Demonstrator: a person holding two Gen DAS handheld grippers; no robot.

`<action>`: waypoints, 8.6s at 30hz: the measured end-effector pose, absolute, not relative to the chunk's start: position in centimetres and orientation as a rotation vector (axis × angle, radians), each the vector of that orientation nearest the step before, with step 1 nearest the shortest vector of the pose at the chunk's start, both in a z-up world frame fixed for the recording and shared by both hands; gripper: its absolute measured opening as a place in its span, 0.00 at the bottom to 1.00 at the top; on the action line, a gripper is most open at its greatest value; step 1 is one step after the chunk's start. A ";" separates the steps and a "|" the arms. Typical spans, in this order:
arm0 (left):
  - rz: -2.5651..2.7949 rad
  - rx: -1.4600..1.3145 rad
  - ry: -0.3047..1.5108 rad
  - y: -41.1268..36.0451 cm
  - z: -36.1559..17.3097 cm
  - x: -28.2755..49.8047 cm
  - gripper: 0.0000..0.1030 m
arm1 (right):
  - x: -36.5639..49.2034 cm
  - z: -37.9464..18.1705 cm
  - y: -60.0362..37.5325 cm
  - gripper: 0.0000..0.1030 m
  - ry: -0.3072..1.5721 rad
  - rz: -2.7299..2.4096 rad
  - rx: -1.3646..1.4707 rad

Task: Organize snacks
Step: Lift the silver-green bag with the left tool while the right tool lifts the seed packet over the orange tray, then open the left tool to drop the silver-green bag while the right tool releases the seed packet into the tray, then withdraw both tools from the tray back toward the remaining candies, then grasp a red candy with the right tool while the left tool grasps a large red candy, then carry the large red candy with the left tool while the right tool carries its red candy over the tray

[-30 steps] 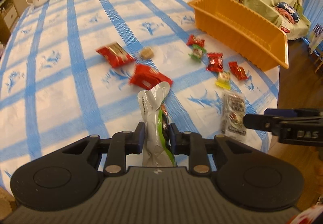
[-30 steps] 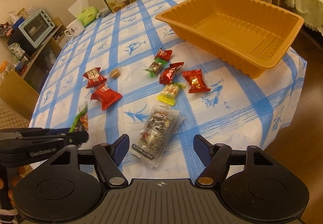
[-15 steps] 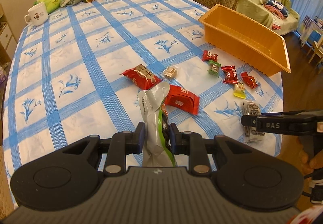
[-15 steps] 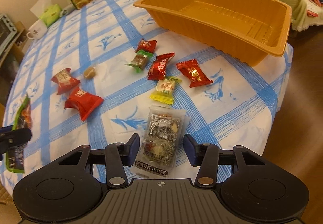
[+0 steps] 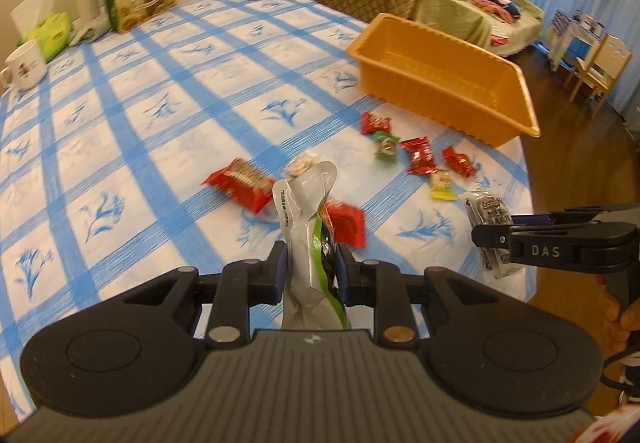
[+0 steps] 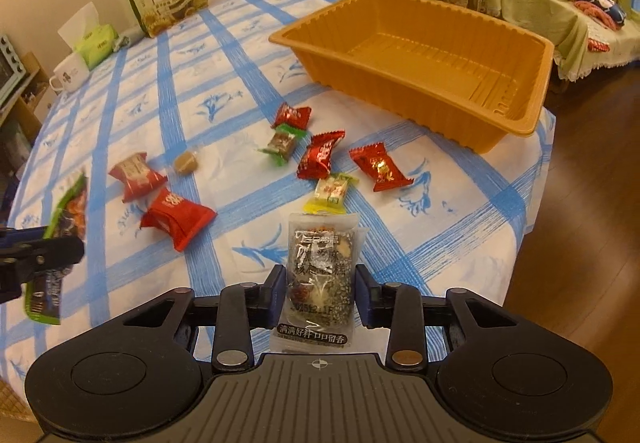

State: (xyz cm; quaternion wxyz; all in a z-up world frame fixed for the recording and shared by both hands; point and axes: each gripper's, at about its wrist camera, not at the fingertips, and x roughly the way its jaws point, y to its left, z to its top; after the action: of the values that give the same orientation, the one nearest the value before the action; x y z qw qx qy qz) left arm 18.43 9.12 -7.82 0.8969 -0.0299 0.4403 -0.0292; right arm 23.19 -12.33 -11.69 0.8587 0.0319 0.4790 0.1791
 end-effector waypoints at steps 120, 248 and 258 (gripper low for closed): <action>0.031 -0.117 0.822 1.5 -2.6 25.9 0.69 | 32.9 -4.4 -24.2 0.75 0.813 0.514 0.182; 0.329 -0.228 0.964 5.2 -14.0 25.5 0.24 | 33.5 -8.9 -19.7 0.20 0.815 0.731 -0.037; 0.288 -0.224 0.945 5.1 -11.4 23.1 0.22 | 32.8 -8.5 -19.5 0.20 0.811 0.752 -0.029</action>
State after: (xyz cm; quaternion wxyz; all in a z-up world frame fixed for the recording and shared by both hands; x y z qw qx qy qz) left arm 23.11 5.06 -11.44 0.8744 -0.1072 0.4526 0.1380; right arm 32.83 -19.46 -8.46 0.8510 -0.0137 0.3850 0.3570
